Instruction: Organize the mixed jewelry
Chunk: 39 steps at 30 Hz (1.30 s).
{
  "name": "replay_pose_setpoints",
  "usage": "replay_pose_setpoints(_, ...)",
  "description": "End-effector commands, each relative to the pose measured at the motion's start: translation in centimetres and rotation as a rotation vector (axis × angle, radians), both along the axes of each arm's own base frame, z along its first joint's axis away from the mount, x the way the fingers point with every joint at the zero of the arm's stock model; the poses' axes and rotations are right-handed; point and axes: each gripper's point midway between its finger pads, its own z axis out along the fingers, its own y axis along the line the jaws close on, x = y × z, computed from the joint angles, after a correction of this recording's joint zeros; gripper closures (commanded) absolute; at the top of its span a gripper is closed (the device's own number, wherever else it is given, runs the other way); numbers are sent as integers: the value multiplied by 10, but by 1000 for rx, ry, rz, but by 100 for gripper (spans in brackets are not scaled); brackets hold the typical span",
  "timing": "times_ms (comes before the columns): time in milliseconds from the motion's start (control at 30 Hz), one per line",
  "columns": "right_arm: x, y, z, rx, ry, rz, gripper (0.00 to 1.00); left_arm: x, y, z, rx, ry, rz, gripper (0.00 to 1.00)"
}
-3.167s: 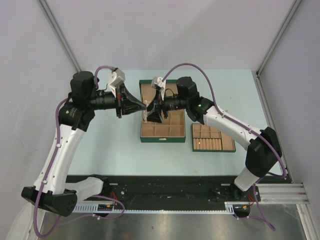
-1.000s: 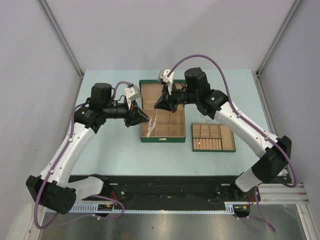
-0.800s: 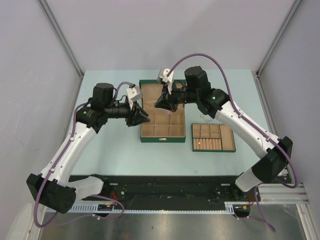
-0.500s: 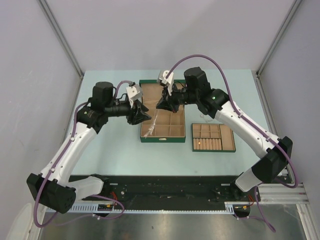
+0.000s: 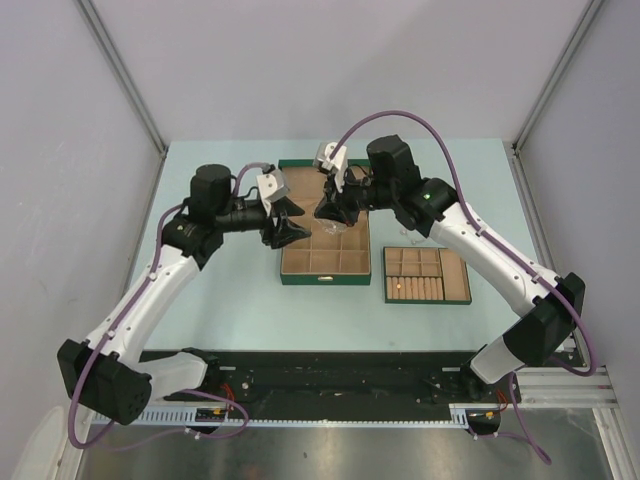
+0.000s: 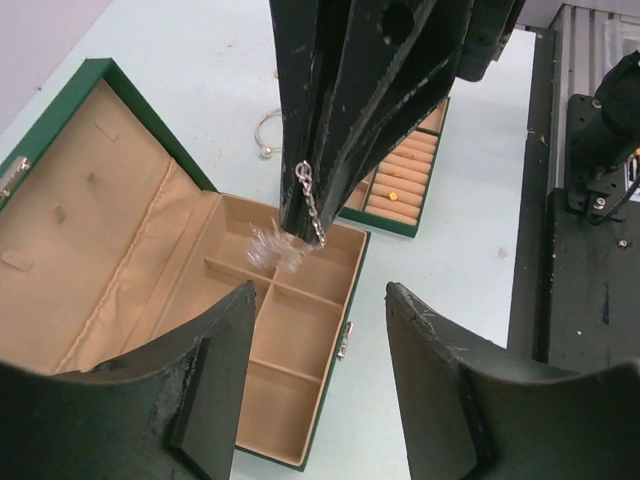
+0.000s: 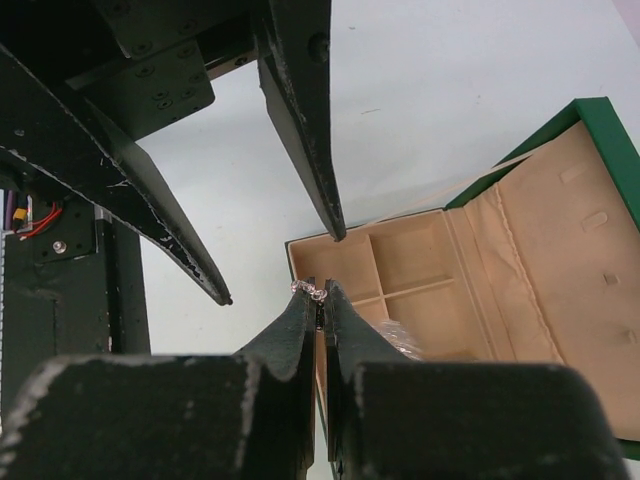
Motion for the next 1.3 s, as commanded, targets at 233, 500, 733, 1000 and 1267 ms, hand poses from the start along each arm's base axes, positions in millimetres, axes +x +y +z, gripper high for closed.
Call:
replay_pose_setpoints(233,0,-4,26,20,-84,-25,100,1,-21,3,-53,-39,-62,37)
replay_pose_setpoints(500,0,-5,22,7,-85,-32,100,10,-26,-2,-61,-44,-34,35)
replay_pose_setpoints(733,1,-6,19,-2,-91,-39,100,18,-35,-8,-69,-26,-59,40)
replay_pose_setpoints(1000,1,-7,18,-5,-93,-41,100,13,-36,-20,-40,2,-90,67)
replay_pose_setpoints(1267,-1,-9,17,-12,-94,-43,100,13,-35,-20,-34,1,-94,68)
